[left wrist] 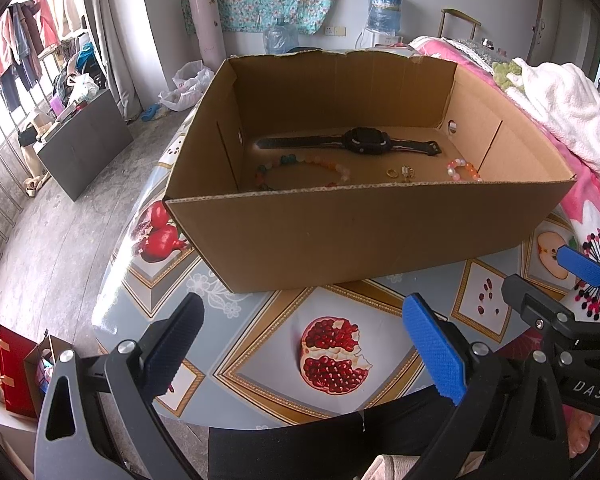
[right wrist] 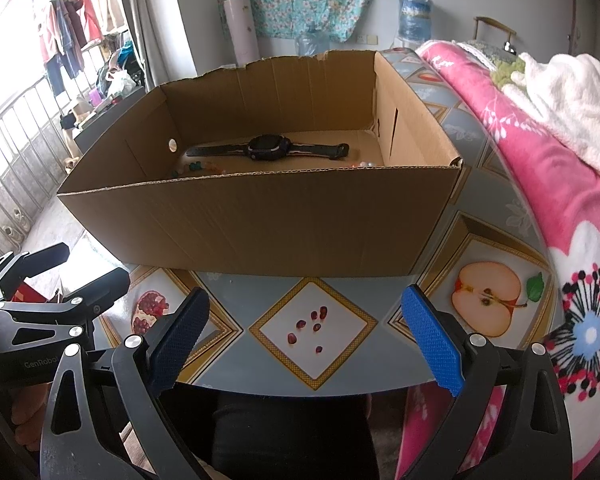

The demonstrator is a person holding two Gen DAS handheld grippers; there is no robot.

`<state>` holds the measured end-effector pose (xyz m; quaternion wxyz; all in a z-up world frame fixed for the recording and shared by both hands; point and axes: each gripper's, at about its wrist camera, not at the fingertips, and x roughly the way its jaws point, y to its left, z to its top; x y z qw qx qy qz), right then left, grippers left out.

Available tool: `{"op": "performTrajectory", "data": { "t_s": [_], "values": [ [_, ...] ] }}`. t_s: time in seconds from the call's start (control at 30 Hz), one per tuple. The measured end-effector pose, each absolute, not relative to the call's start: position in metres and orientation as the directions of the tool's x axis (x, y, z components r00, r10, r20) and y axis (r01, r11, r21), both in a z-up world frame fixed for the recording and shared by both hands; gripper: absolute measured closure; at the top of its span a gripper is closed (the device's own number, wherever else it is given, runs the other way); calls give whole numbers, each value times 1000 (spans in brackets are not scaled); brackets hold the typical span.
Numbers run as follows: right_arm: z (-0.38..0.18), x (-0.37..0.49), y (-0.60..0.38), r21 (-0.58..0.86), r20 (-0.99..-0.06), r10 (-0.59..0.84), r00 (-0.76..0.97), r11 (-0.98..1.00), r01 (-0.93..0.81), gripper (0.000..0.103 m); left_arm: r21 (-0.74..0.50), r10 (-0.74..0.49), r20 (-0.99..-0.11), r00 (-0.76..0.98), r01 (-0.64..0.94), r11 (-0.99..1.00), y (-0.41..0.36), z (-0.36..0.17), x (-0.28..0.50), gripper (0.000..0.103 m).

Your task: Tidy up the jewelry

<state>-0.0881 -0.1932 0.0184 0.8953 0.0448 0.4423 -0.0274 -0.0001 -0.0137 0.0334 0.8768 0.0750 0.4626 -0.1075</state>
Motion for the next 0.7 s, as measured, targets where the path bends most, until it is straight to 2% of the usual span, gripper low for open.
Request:
{"op": "performTrajectory", "data": {
  "t_s": [0.7],
  "values": [
    [16, -87, -193, 57, -797, -5, 603, 995, 84, 10, 32, -119, -828, 548, 258, 966, -14, 34, 0, 5]
  ]
}}
